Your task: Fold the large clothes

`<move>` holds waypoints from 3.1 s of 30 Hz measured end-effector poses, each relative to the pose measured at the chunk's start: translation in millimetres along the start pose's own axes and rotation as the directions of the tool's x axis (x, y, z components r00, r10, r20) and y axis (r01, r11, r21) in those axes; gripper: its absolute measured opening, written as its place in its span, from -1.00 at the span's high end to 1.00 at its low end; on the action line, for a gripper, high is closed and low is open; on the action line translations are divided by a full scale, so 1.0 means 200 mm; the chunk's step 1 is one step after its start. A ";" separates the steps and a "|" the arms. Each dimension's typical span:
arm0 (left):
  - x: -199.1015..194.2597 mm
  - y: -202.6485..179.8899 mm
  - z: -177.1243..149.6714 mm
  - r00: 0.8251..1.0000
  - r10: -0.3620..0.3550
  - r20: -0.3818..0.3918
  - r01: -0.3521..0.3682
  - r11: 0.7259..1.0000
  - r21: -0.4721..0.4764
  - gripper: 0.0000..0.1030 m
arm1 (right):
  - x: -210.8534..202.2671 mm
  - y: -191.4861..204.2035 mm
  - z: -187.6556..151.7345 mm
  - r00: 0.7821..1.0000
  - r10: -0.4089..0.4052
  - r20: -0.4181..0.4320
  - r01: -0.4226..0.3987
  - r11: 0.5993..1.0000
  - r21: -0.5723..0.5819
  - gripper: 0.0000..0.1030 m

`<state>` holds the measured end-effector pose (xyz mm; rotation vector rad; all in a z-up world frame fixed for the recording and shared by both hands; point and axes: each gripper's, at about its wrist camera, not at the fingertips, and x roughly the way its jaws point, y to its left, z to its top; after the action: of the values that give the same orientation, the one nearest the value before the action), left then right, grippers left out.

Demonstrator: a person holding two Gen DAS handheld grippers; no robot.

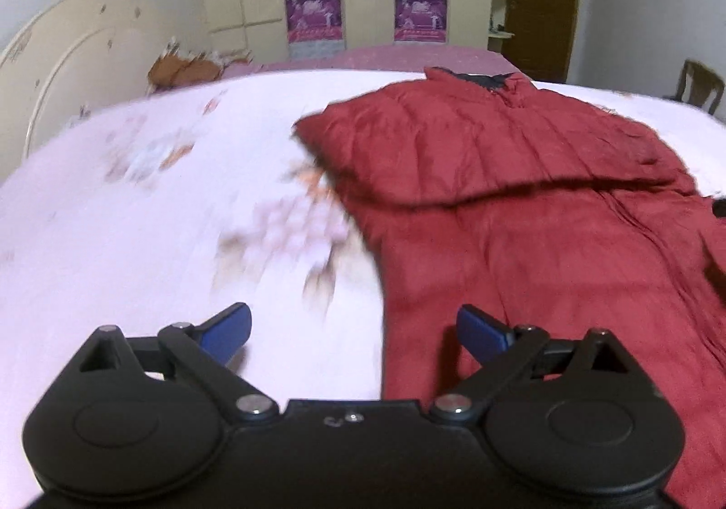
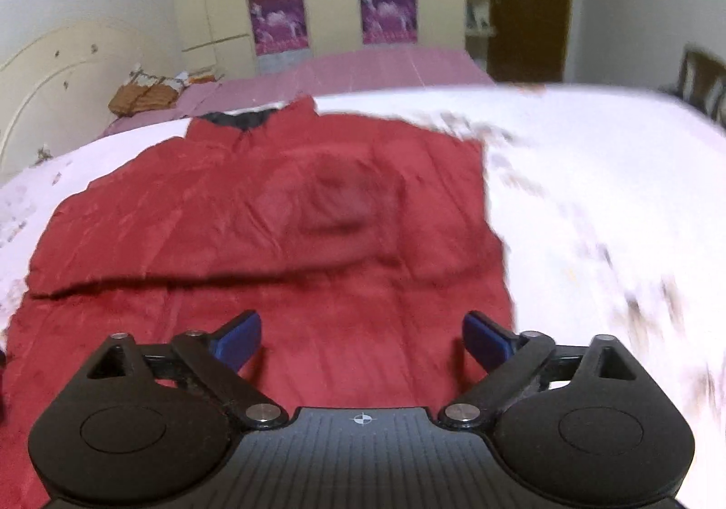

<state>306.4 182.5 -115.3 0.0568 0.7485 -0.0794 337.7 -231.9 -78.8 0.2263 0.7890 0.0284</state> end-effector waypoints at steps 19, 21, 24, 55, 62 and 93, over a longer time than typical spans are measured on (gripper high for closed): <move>-0.46 0.07 -0.57 0.932 -0.359 0.045 0.333 0.803 -0.495 -0.33 | -0.72 -0.77 -0.66 0.957 0.289 -0.029 -0.256 0.887 0.385 -0.38; -0.45 0.08 -0.60 0.918 -0.391 0.066 0.365 0.769 -0.525 -0.31 | -0.72 -0.78 -0.68 0.941 0.337 -0.020 -0.299 0.858 0.417 -0.31; -0.37 0.13 -0.59 0.895 -0.436 0.100 0.405 0.696 -0.592 -0.22 | -0.66 -0.83 -0.67 0.924 0.383 0.014 -0.343 0.809 0.477 -0.14; -0.33 0.16 0.25 0.816 -0.418 0.398 0.573 0.672 -0.469 0.90 | -0.66 -0.66 0.26 0.792 0.566 0.231 -0.611 0.739 0.284 0.86; 0.06 0.16 0.73 0.812 -0.460 0.359 0.581 0.696 -0.422 0.90 | -0.30 -0.56 0.71 0.809 0.542 0.228 -0.588 0.747 0.311 0.86; 1.35 0.25 1.04 0.920 -0.390 0.034 0.381 0.870 -0.315 0.74 | 1.08 -0.44 0.96 0.978 0.193 -0.078 -0.178 0.970 0.163 0.79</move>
<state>648.1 201.7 -146.0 -0.4024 0.7877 -0.3408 621.1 -331.6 -117.5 0.4493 0.8622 0.1553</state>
